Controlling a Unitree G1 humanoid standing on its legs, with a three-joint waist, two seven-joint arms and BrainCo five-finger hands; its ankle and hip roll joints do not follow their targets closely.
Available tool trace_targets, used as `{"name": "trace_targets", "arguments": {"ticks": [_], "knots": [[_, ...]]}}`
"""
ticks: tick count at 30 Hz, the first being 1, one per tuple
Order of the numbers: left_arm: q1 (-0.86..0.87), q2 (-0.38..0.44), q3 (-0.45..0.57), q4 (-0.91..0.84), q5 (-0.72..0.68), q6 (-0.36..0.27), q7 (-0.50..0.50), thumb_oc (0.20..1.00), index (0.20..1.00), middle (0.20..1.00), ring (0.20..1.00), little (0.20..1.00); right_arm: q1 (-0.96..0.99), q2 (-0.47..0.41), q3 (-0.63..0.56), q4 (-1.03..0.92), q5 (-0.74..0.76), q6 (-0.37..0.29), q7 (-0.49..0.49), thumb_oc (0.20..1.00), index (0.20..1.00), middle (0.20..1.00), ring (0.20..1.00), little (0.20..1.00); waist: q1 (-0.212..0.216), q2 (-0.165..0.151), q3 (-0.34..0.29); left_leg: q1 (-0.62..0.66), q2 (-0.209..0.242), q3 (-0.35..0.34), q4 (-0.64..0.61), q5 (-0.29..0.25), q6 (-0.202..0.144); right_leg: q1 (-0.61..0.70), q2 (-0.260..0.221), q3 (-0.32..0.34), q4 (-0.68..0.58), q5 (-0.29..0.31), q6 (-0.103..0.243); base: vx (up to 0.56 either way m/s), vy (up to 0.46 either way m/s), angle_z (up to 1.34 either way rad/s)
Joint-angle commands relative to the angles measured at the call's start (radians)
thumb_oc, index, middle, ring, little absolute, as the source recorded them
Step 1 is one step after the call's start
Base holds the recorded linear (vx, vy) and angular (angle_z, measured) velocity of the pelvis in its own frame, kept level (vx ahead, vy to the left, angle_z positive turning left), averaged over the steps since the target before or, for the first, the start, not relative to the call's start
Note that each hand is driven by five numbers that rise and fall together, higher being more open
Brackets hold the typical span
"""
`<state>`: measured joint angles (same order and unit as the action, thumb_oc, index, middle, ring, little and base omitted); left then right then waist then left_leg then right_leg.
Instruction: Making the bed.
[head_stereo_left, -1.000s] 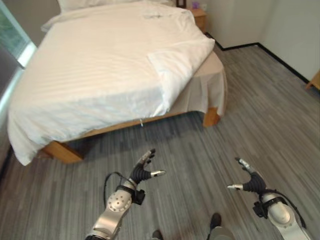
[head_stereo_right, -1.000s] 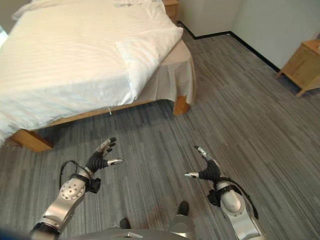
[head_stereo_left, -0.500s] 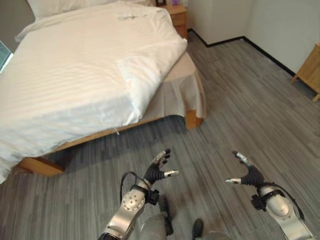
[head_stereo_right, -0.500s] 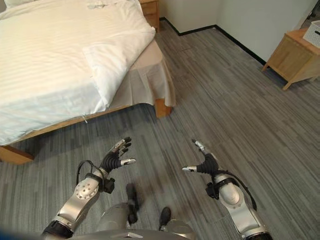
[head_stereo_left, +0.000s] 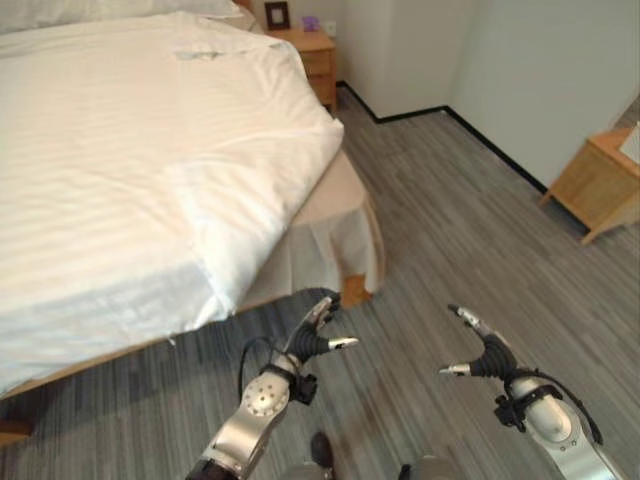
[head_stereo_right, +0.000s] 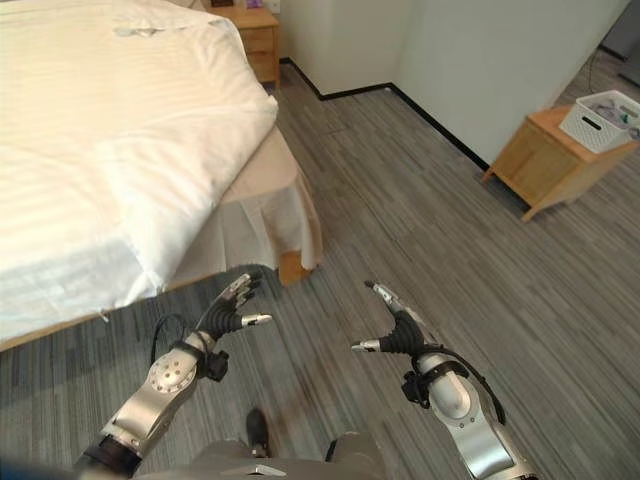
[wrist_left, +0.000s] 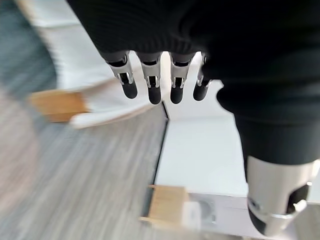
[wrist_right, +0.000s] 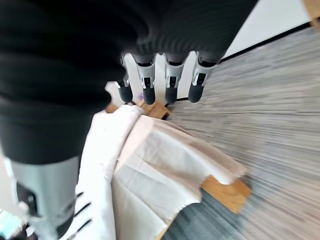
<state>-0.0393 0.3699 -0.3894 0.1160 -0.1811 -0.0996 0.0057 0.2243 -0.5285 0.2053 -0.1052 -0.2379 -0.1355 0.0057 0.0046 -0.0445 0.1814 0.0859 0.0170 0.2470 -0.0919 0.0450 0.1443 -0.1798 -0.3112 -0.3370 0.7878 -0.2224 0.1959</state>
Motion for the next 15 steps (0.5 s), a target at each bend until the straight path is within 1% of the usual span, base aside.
{"name": "trace_targets", "arguments": {"ticks": [1, 2, 3, 4, 5, 6, 7, 8, 9, 11, 12, 13, 14, 15], "knots": [[0.011, 0.019, 0.009, -0.029, 0.003, -0.04, 0.019, 1.0, 1.0, 1.0, 1.0, 1.0, -0.056, 0.035, -0.044, 0.009, 0.031, -0.019, -0.017, 1.0, 1.0, 1.0, 1.0, 1.0, 0.008, -0.004, 0.011, -0.034, 0.047, 0.068, 0.005, 0.013, -0.158, 0.163, 0.049, -0.001, -0.421, 0.311, 0.024, 0.36, -0.209, 0.73], [0.006, 0.014, 0.002, -0.016, 0.004, -0.041, 0.02, 1.0, 1.0, 1.0, 1.0, 1.0, -0.055, 0.044, -0.034, 0.028, 0.047, -0.019, -0.016, 1.0, 1.0, 1.0, 1.0, 1.0, -0.004, -0.007, 0.006, -0.034, 0.045, 0.044, 0.005, 0.01, -0.166, 0.157, 0.1, 0.059, -0.539, 0.272, 0.01, 0.33, -0.208, 0.89], [0.007, 0.01, 0.004, -0.003, 0.001, -0.043, 0.022, 1.0, 1.0, 1.0, 1.0, 1.0, -0.054, 0.043, -0.033, 0.036, 0.052, -0.017, -0.019, 1.0, 1.0, 1.0, 1.0, 1.0, -0.014, -0.009, 0.0, -0.028, 0.047, 0.022, 0.005, 0.005, -0.174, 0.166, 0.144, 0.125, -0.641, 0.252, 0.003, 0.35, -0.226, 1.18], [0.001, 0.005, 0.011, 0.01, -0.002, -0.045, 0.026, 1.0, 1.0, 1.0, 1.0, 1.0, -0.049, 0.046, -0.03, 0.041, 0.052, -0.018, -0.023, 1.0, 1.0, 1.0, 1.0, 1.0, -0.022, -0.011, -0.005, -0.025, 0.05, 0.004, 0.005, -0.002, -0.182, 0.167, 0.161, 0.193, -0.733, 0.268, -0.001, 0.33, -0.208, 1.21], [-0.006, 0.002, 0.019, 0.018, -0.004, -0.047, 0.03, 1.0, 1.0, 1.0, 1.0, 1.0, -0.046, 0.048, -0.025, 0.05, 0.051, -0.016, -0.024, 1.0, 1.0, 1.0, 1.0, 1.0, -0.027, -0.012, -0.011, -0.02, 0.051, -0.009, 0.005, -0.01, -0.189, 0.16, 0.155, 0.222, -0.801, 0.291, 0.001, 0.3, -0.22, 1.19], [-0.012, 0.007, 0.032, 0.016, -0.004, -0.048, 0.032, 1.0, 1.0, 1.0, 1.0, 1.0, -0.045, 0.044, -0.026, 0.053, 0.043, -0.013, -0.022, 1.0, 1.0, 1.0, 1.0, 1.0, -0.028, -0.014, -0.018, -0.01, 0.055, -0.015, 0.005, -0.019, -0.198, 0.149, 0.139, 0.223, -0.847, 0.325, 0.01, 0.3, -0.226, 0.93], [-0.008, 0.009, 0.049, 0.009, -0.004, -0.049, 0.034, 1.0, 1.0, 1.0, 1.0, 1.0, -0.041, 0.045, -0.024, 0.057, 0.037, -0.01, -0.022, 1.0, 1.0, 1.0, 1.0, 1.0, -0.03, -0.012, -0.03, -0.001, 0.064, -0.02, 0.005, -0.03, -0.209, 0.128, 0.121, 0.207, -0.875, 0.358, 0.021, 0.34, -0.24, 0.8], [-0.002, 0.012, 0.068, 0.001, 0.003, -0.051, 0.042, 1.0, 1.0, 1.0, 1.0, 1.0, -0.034, 0.048, -0.025, 0.057, 0.031, -0.011, -0.022, 1.0, 1.0, 1.0, 1.0, 1.0, -0.028, -0.01, -0.035, 0.016, 0.071, -0.025, 0.005, -0.038, -0.218, 0.093, 0.108, 0.192, -0.875, 0.374, 0.03, 0.4, -0.241, 0.36], [0.007, 0.019, 0.086, -0.014, 0.005, -0.054, 0.045, 1.0, 1.0, 1.0, 1.0, 1.0, -0.027, 0.048, -0.024, 0.059, 0.025, -0.008, -0.019, 1.0, 1.0, 1.0, 1.0, 1.0, -0.036, -0.005, -0.043, 0.036, 0.077, -0.037, 0.005, -0.051, -0.227, 0.077, 0.097, 0.183, -0.875, 0.387, 0.036, 0.38, -0.226, 0.22], [0.013, 0.021, 0.105, -0.017, 0.009, -0.058, 0.049, 1.0, 1.0, 1.0, 1.0, 1.0, -0.013, 0.043, -0.021, 0.066, 0.006, -0.005, -0.013, 1.0, 1.0, 1.0, 1.0, 1.0, -0.04, -0.006, -0.041, 0.075, 0.086, -0.046, 0.005, -0.067, -0.239, 0.079, 0.078, 0.179, -0.875, 0.418, 0.045, 0.3, -0.259, 0.22], [0.013, 0.022, 0.118, -0.009, 0.021, -0.055, 0.052, 1.0, 1.0, 1.0, 1.0, 1.0, -0.008, 0.04, -0.019, 0.067, -0.003, 0.0, -0.004, 1.0, 1.0, 1.0, 1.0, 1.0, -0.037, -0.011, -0.041, 0.103, 0.092, -0.052, 0.005, -0.082, -0.246, 0.106, 0.079, 0.167, -0.875, 0.411, 0.042, 0.25, -0.318, 0.45], [0.014, 0.016, 0.119, -0.001, 0.021, -0.056, 0.054, 1.0, 1.0, 1.0, 1.0, 1.0, -0.003, 0.039, -0.02, 0.066, -0.005, -0.002, -0.001, 1.0, 1.0, 1.0, 1.0, 1.0, -0.037, -0.01, -0.044, 0.118, 0.099, -0.054, 0.005, -0.077, -0.251, 0.114, 0.078, 0.167, -0.875, 0.416, 0.039, 0.23, -0.322, 0.43], [0.016, 0.005, 0.127, 0.01, 0.021, -0.055, 0.061, 1.0, 1.0, 1.0, 1.0, 1.0, 0.002, 0.03, -0.024, 0.061, -0.009, -0.001, 0.002, 1.0, 1.0, 1.0, 1.0, 1.0, -0.033, 0.001, -0.048, 0.132, 0.116, -0.054, 0.005, -0.067, -0.263, 0.133, 0.083, 0.153, -0.875, 0.409, 0.034, 0.25, -0.441, 0.48], [0.027, -0.004, 0.139, 0.004, 0.009, -0.059, 0.065, 1.0, 1.0, 1.0, 1.0, 1.0, 0.011, 0.014, -0.045, 0.05, 0.004, -0.002, -0.003, 1.0, 1.0, 1.0, 1.0, 1.0, -0.03, 0.02, -0.046, 0.121, 0.139, -0.076, 0.092, -0.036, -0.269, 0.18, 0.107, 0.139, -0.875, 0.384, 0.01, 0.17, -0.343, 0.32]]}}
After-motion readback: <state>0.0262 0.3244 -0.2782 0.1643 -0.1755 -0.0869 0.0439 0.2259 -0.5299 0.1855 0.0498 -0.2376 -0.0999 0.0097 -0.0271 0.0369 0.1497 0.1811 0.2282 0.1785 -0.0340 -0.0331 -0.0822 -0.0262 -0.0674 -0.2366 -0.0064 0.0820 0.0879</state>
